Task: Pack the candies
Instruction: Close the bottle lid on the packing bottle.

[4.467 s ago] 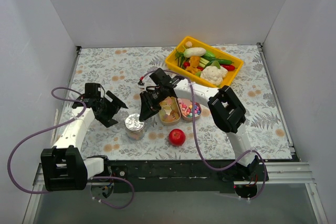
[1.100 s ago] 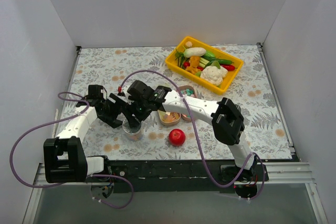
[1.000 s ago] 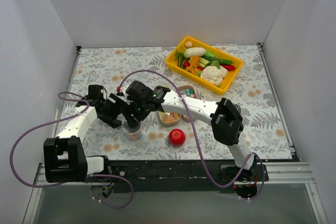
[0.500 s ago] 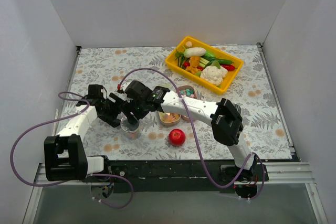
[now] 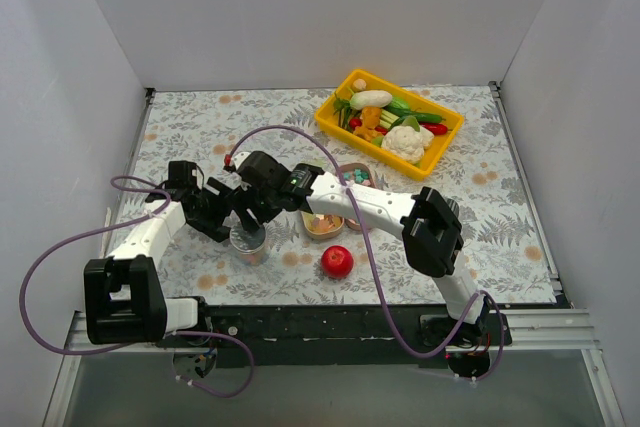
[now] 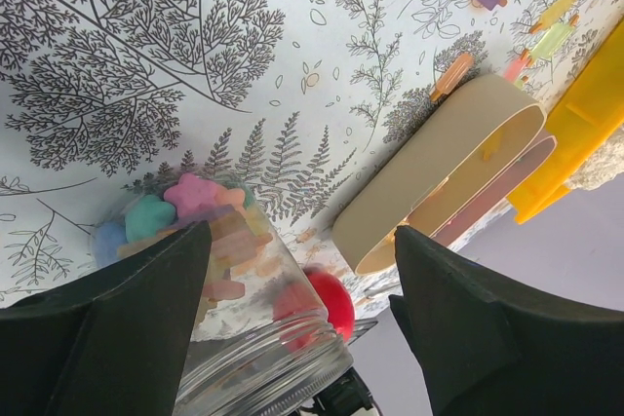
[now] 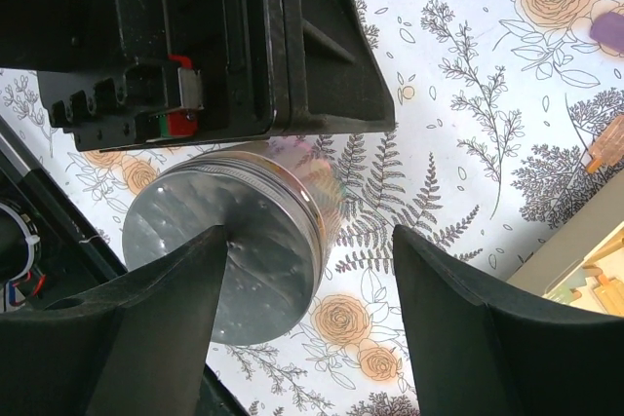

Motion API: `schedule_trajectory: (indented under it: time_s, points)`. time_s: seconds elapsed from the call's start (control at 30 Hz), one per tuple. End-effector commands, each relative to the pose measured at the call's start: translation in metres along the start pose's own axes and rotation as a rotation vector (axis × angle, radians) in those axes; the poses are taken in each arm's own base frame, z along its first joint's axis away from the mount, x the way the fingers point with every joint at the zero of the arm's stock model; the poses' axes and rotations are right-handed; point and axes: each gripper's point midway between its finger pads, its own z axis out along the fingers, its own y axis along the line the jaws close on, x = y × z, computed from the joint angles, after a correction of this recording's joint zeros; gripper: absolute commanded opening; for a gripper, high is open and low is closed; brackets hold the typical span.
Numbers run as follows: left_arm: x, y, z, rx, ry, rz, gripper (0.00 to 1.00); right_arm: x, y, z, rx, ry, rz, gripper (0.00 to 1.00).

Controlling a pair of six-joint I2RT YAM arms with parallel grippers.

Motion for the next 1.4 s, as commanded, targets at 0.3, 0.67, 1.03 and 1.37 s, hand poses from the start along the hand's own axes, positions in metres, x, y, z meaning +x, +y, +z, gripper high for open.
schedule_trajectory:
  time_s: [0.3, 0.67, 1.03, 1.37]
  points:
    - [-0.007, 0.024, 0.009, -0.083, -0.039, 0.006, 0.75, -0.013, 0.025, -0.002, -0.045, -0.028, -0.048, 0.76]
    - [-0.007, 0.033, 0.015, -0.093, -0.029, -0.004, 0.75, 0.005, 0.012, 0.014, 0.029, 0.051, -0.048, 0.76]
    - [-0.008, 0.032, 0.016, -0.089, -0.029, -0.005, 0.75, 0.051, -0.002, 0.025, 0.065, 0.192, -0.043, 0.68]
    - [-0.009, 0.033, 0.015, -0.089, -0.03, -0.008, 0.75, 0.052, -0.007, 0.02, 0.098, 0.2, -0.033, 0.67]
